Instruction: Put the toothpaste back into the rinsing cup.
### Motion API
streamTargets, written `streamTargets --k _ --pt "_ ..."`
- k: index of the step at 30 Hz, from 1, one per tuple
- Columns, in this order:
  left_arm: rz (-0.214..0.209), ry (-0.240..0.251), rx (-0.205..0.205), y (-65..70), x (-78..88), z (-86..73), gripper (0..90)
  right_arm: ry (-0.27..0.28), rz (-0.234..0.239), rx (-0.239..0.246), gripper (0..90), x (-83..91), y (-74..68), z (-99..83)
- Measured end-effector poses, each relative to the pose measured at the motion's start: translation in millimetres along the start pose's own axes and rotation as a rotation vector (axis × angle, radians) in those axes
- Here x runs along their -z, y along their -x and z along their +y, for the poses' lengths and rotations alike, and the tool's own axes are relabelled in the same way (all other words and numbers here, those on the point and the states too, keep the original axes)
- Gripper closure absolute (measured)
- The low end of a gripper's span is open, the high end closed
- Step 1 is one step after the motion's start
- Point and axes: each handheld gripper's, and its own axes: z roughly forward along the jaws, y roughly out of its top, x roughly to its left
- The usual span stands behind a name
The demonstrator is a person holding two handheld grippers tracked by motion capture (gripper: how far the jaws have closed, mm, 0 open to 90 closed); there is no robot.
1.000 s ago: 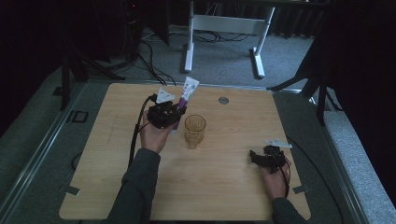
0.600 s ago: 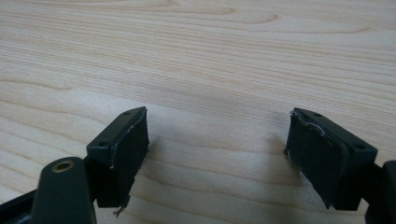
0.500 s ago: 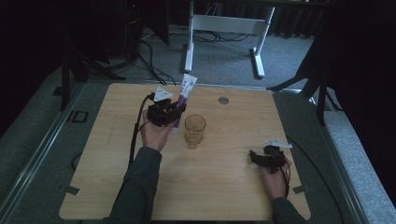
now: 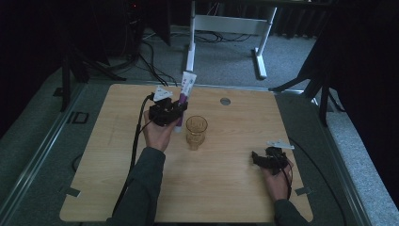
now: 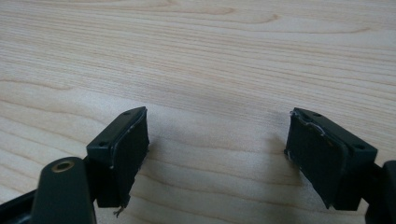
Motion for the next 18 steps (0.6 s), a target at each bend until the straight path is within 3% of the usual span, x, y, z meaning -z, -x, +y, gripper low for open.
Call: streamTargets --k 18 --pt "-0.006 0.061 0.011 9.2 -12.9 -2.9 72.9 0.000 0.000 0.001 20.8 0.0 0.1 0.0"
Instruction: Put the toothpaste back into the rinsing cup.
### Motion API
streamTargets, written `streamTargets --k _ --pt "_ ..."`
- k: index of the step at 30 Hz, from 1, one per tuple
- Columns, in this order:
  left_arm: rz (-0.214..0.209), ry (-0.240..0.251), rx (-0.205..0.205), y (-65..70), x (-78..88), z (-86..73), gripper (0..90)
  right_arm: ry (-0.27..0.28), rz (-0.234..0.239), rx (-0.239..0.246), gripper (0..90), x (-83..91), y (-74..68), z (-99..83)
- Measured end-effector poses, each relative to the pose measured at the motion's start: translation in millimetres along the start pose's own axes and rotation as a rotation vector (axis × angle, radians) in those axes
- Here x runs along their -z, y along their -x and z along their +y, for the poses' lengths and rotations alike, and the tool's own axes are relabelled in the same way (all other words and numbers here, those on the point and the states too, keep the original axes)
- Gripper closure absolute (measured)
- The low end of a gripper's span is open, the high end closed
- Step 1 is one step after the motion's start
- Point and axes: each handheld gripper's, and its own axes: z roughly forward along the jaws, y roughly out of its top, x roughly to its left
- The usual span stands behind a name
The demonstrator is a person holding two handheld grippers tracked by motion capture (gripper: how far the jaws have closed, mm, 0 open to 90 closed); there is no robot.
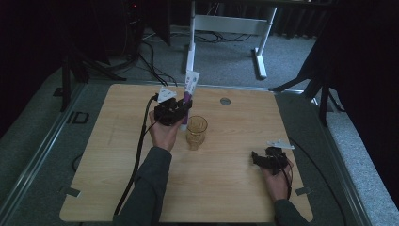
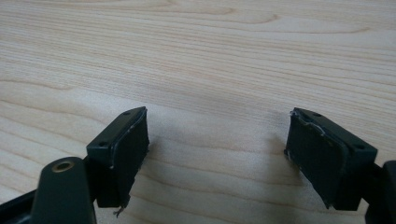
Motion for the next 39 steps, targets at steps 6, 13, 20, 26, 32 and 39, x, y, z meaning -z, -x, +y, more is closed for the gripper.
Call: streamTargets --k 6,13,20,26,32,39 --pt "-0.004 0.017 -0.003 4.3 -5.3 -1.7 72.9 0.000 0.000 0.000 20.8 0.0 0.0 0.0" --pt "-0.010 0.046 0.017 7.8 -12.4 -3.3 72.8 0.000 0.001 0.001 20.8 0.0 0.0 0.0" --pt "-0.013 0.057 0.019 12.2 -19.8 -6.4 72.7 0.000 0.002 0.001 20.8 0.0 -0.1 0.0" --pt "-0.009 0.067 0.009 15.0 -25.6 -8.5 72.5 0.000 0.002 0.002 20.8 0.0 0.0 0.0" --pt "0.001 0.074 0.025 15.8 -32.9 -11.2 72.3 0.000 0.002 0.002 20.8 0.0 0.0 0.0" --pt "0.002 0.068 0.018 17.0 -42.4 -15.3 72.0 -0.001 0.002 0.001 20.8 0.1 -0.1 -0.1"
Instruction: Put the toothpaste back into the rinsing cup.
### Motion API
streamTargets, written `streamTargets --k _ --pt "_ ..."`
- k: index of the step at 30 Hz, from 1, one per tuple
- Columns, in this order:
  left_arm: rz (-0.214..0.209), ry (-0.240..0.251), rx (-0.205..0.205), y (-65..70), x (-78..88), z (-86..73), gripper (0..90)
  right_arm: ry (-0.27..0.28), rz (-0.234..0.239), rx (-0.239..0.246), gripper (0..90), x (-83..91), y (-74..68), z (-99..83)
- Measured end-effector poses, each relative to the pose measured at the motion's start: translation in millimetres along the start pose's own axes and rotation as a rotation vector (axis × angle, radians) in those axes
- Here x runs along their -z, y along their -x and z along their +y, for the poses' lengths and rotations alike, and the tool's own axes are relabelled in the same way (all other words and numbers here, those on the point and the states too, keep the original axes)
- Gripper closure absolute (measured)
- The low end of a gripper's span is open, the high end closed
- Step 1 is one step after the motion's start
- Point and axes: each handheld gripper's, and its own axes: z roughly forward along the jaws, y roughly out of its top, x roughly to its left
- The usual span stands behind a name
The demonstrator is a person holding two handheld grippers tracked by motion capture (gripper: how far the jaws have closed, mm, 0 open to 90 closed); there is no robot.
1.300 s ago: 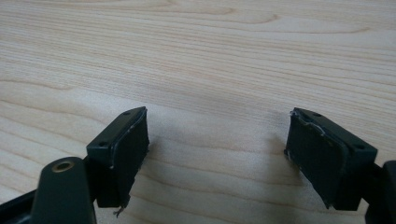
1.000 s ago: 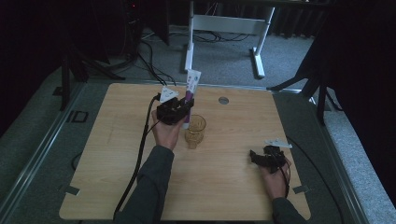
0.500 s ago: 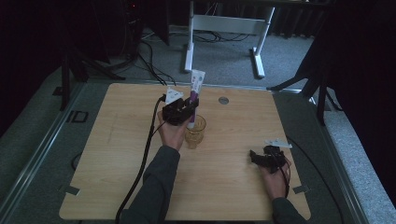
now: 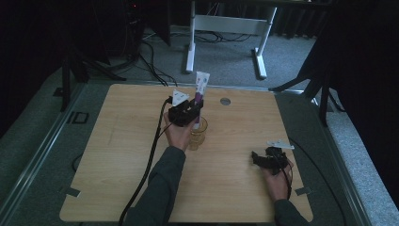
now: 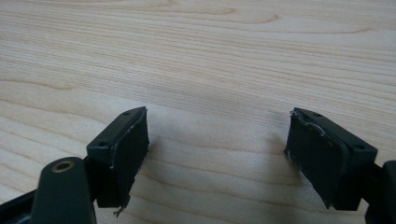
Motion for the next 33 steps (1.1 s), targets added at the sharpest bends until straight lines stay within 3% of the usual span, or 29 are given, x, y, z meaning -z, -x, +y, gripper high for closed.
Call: streamTargets --k 20,33 --pt "0.005 -0.036 0.007 -1.0 -14.7 -8.8 70.4 0.000 0.003 0.001 20.8 0.0 -0.2 0.0" --pt "0.007 -0.094 0.001 -2.5 -21.1 -22.5 69.1 0.001 0.003 0.001 20.8 0.1 -0.4 -0.1"
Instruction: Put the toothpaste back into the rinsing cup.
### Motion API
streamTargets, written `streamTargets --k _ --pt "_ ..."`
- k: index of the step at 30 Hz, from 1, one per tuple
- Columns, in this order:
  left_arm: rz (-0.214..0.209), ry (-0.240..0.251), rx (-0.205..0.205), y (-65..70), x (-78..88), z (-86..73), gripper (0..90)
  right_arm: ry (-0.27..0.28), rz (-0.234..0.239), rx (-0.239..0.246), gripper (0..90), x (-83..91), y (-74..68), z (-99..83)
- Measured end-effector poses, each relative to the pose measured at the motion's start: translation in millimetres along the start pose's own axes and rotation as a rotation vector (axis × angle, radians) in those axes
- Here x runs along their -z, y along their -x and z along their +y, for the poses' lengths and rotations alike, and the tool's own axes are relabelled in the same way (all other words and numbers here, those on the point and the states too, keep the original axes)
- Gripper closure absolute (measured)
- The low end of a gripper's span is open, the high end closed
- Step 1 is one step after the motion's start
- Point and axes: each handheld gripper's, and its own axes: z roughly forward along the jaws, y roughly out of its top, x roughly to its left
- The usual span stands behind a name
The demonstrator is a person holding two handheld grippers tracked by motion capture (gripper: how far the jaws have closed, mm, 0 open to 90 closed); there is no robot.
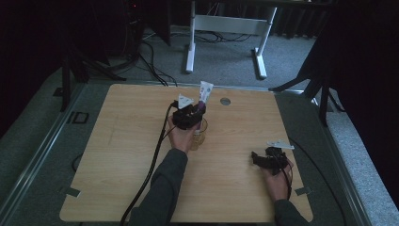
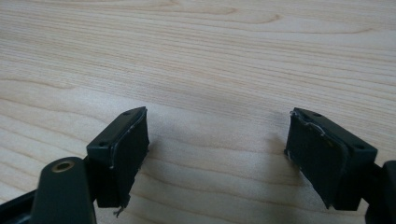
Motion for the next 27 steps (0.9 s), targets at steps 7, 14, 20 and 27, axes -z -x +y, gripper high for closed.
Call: streamTargets --k 7,14,20,27 --pt "0.002 -0.017 -0.014 1.0 1.8 -10.4 68.9 0.000 0.000 0.000 20.8 0.0 0.0 0.0" --pt "0.003 -0.048 -0.012 0.5 9.8 -24.9 68.4 0.000 0.000 0.000 20.8 0.0 0.0 0.0" --pt "-0.024 -0.044 -0.010 -0.7 15.8 -36.1 61.6 0.001 0.000 0.002 20.8 0.0 0.0 -0.1" --pt "-0.037 -0.013 0.007 -3.2 35.3 -38.4 46.7 0.001 0.000 0.002 20.9 0.1 0.0 -0.1"
